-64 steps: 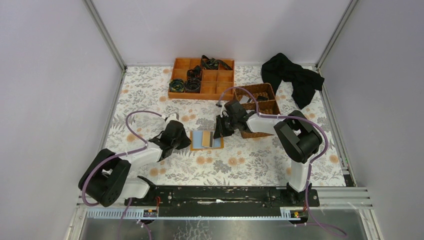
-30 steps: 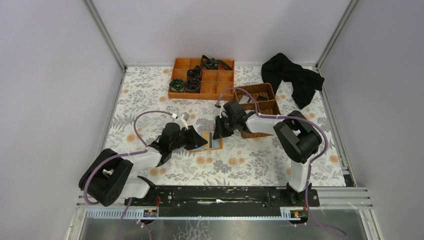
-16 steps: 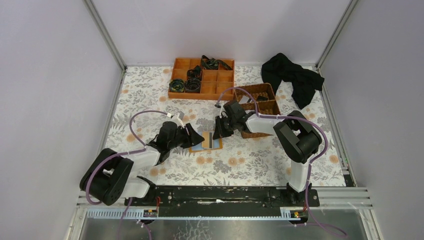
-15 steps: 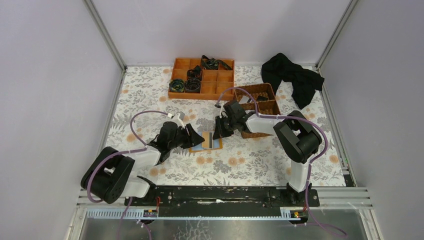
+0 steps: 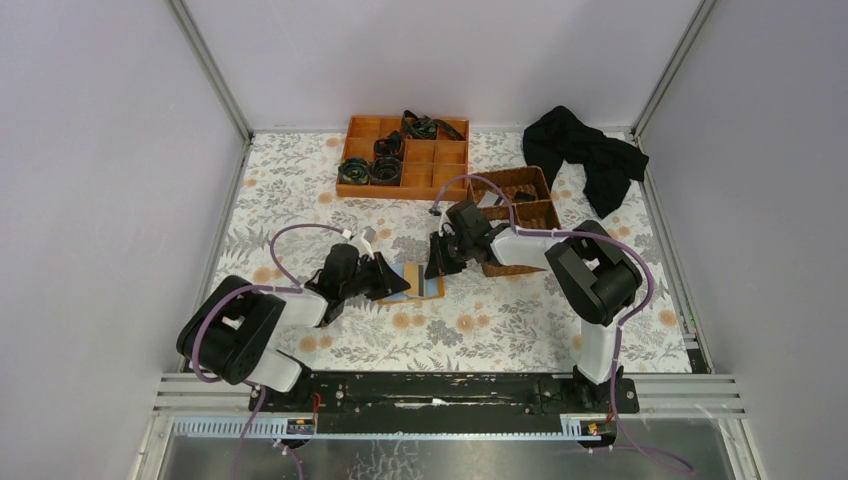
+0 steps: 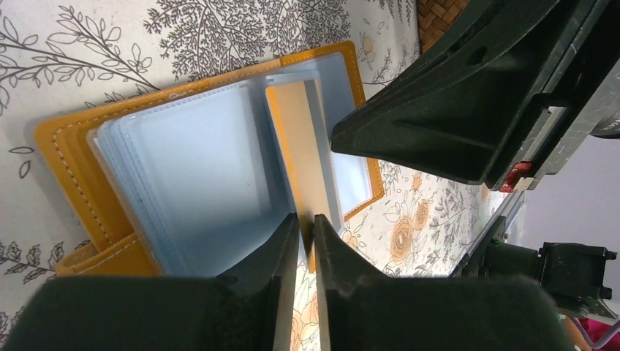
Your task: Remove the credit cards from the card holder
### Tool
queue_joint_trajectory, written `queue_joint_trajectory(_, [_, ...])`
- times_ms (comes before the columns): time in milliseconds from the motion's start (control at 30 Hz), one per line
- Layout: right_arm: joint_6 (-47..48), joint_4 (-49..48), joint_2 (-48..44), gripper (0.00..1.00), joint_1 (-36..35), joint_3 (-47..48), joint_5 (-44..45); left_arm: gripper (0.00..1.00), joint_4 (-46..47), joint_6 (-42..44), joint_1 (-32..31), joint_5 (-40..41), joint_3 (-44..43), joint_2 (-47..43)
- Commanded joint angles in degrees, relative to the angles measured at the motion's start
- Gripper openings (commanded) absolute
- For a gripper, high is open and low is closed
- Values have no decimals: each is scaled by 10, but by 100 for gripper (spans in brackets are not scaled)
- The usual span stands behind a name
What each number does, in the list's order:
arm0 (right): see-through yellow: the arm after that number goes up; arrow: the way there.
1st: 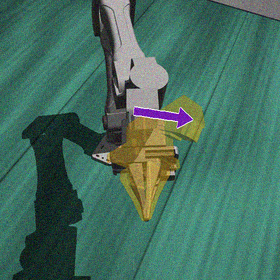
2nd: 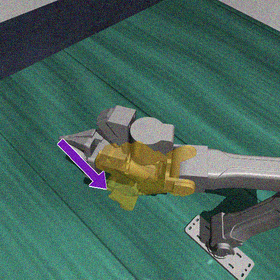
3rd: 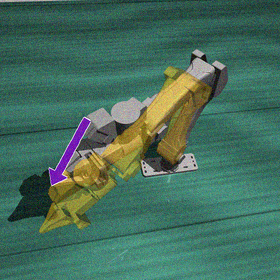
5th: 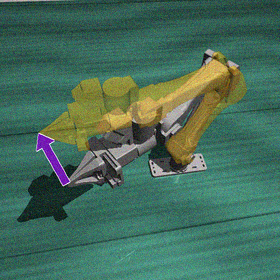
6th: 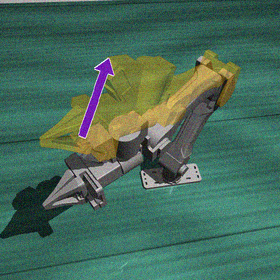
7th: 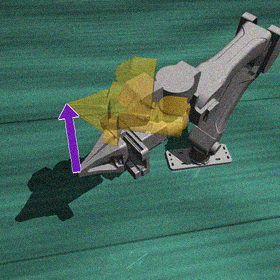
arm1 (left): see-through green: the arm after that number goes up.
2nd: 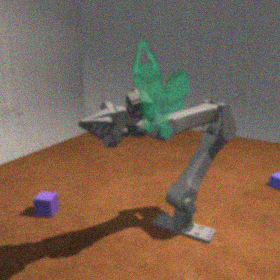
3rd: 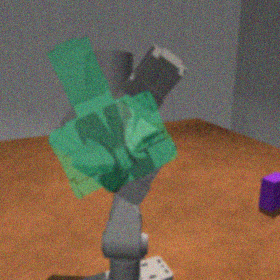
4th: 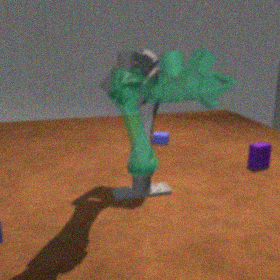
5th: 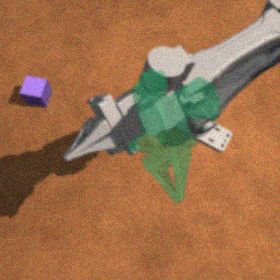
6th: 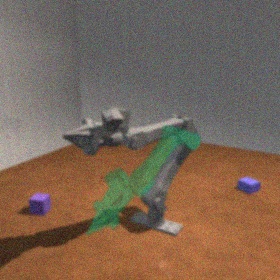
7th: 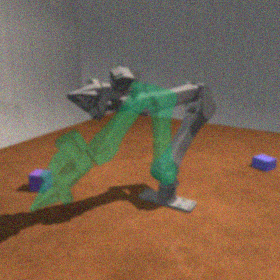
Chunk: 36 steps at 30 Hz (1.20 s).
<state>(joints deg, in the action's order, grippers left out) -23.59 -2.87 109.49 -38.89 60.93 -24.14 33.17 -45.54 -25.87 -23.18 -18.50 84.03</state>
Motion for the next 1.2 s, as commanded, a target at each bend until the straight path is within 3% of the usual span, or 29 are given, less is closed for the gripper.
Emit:
queue_joint_trajectory(0, [11,3,11,12,-7,15,-6,15,28,3,2,-3,-1,-11])
queue_joint_trajectory(133, [12,3,12,12,-6,15,-6,1,22,4,3,0,-1,-12])
queue_joint_trajectory(267, [11,4,14,12,-7,17,-5,0,19,4,4,-1,-2,-14])
queue_joint_trajectory(400, [11,4,15,12,-7,16,-5,16,13,8,6,-1,-3,-19])
queue_joint_trajectory(567, [10,4,17,12,-6,17,-5,23,4,11,8,5,-1,-32])
queue_joint_trajectory(1000, [8,6,22,12,-7,21,-6,27,1,8,18,23,13,-53])
queue_joint_trajectory(1167, [9,7,20,12,-6,19,-6,22,13,1,19,13,13,-38])
